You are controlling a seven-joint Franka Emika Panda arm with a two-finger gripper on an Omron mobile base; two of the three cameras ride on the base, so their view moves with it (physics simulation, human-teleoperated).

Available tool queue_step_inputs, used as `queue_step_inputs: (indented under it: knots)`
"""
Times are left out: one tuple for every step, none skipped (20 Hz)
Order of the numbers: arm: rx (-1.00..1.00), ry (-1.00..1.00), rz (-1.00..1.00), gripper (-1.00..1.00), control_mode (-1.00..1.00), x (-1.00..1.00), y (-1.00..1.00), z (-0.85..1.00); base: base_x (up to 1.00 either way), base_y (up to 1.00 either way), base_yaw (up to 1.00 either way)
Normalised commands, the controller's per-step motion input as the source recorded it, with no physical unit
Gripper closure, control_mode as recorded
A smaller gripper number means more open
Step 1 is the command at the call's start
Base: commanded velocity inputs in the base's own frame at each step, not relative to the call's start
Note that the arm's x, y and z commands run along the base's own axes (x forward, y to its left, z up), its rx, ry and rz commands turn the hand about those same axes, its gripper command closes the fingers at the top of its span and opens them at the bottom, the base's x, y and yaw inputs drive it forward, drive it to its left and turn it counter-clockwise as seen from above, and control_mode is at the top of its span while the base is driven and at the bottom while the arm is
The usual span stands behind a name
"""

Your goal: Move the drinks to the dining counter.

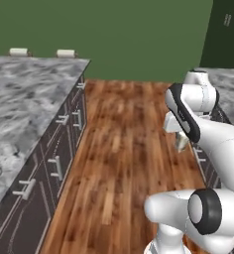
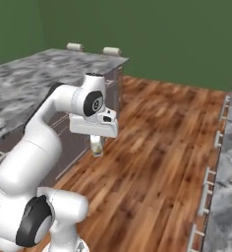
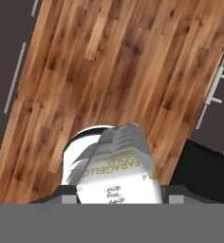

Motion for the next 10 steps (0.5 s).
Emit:
queue_step_inputs:
  knots:
    - [0.00, 0.00, 0.00, 1.00, 1.00, 0.00, 0.00, 0.00, 1.00, -0.15, 0.13]
    - [0.00, 0.00, 0.00, 1.00, 1.00, 0.00, 0.00, 0.00, 1.00, -0.17, 0.13]
    - [0.00, 0.00, 0.00, 1.00, 1.00, 0.00, 0.00, 0.00, 1.00, -0.19, 0.13]
    - [0.00, 0.00, 0.00, 1.00, 1.00, 0.00, 0.00, 0.00, 1.00, -0.21, 0.14]
    - [0.00, 0.00, 0.00, 1.00, 1.00, 0.00, 0.00, 0.00, 1.00, -0.27, 0.14]
    - [0.00, 0.00, 0.00, 1.00, 1.00, 0.00, 0.00, 0.00, 1.00, -0.26, 0.12]
    - [0.00, 0.00, 0.00, 1.00, 1.00, 0.00, 0.00, 0.00, 1.00, -0.32, 0.10]
    - [0.00, 0.00, 0.00, 1.00, 1.00, 0.00, 0.00, 0.00, 1.00, -0.36, 0.09]
    - [0.00, 0.00, 0.00, 1.00, 1.00, 0.00, 0.00, 0.00, 1.00, -0.38, 0.09]
    - [0.00, 0.00, 0.00, 1.00, 1.00, 0.00, 0.00, 0.00, 1.00, -0.40, 0.09]
